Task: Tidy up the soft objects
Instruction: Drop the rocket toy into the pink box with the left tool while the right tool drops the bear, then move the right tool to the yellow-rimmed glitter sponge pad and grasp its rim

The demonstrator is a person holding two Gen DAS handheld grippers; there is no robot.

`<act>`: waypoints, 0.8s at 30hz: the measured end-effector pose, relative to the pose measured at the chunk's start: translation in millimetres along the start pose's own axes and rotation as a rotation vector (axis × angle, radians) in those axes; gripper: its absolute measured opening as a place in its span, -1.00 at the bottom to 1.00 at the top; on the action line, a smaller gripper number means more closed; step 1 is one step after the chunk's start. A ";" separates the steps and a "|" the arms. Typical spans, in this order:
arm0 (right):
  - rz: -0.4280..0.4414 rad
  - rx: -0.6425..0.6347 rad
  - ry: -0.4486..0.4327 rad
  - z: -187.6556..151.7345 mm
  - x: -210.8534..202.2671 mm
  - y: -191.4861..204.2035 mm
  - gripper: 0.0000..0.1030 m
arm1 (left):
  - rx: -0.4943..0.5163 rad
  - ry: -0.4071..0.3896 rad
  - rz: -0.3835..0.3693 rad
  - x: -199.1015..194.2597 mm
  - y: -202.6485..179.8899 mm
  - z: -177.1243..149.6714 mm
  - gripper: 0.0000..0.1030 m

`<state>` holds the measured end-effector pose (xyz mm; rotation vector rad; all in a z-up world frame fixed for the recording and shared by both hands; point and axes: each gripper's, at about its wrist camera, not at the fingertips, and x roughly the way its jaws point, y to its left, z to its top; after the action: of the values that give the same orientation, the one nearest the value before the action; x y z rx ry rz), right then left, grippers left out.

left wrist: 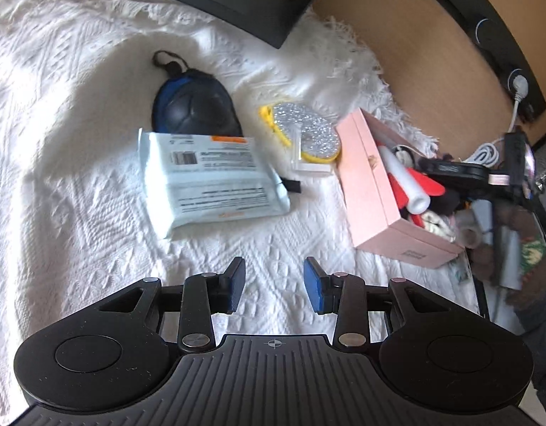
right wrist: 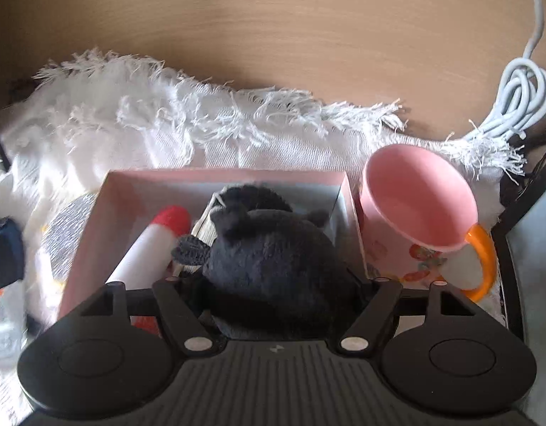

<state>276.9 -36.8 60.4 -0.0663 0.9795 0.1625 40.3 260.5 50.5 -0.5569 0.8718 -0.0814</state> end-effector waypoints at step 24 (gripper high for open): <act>0.146 -0.308 -0.073 -17.8 -25.9 203.7 0.02 | 0.004 0.004 -0.015 -8.7 53.2 7.3 -0.23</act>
<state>214.1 158.9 75.5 -0.2698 0.8799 0.4463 31.9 311.6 34.0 -0.5596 0.8714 -0.0978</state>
